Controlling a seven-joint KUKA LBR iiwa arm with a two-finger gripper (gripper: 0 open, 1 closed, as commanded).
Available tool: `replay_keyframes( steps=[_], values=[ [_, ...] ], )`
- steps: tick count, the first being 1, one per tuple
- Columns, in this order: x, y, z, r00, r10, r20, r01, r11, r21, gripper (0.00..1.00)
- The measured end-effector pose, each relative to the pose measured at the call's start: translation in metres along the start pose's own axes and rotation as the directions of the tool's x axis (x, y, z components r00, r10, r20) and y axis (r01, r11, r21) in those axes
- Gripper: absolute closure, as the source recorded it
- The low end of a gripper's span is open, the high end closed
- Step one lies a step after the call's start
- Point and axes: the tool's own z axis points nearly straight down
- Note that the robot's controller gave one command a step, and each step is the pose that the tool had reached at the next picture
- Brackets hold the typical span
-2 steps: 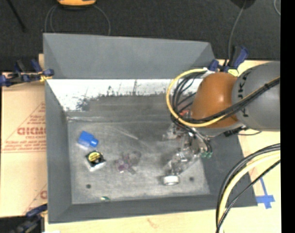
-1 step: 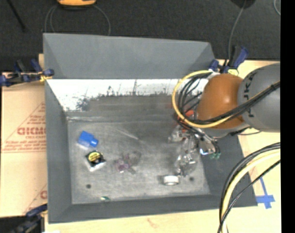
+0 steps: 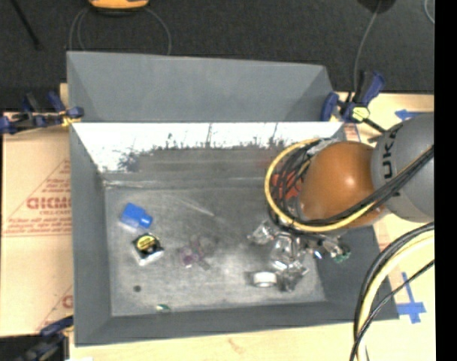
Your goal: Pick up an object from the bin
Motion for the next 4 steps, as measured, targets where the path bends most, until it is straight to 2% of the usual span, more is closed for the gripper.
replay_keyframes(
  steps=[1,2,3,4],
  values=[
    [-0.058,0.003,0.003,0.991,-0.133,-0.011,0.133,0.991,-0.009,0.00],
    [-0.061,0.012,-0.047,0.978,0.209,-0.013,-0.209,0.978,-0.009,0.00],
    [0.005,0.033,-0.039,0.996,0.089,-0.022,-0.089,0.996,-0.012,0.00],
    [0.013,-0.022,-0.041,0.989,0.150,-0.016,-0.150,0.989,-0.006,0.00]
  ],
)
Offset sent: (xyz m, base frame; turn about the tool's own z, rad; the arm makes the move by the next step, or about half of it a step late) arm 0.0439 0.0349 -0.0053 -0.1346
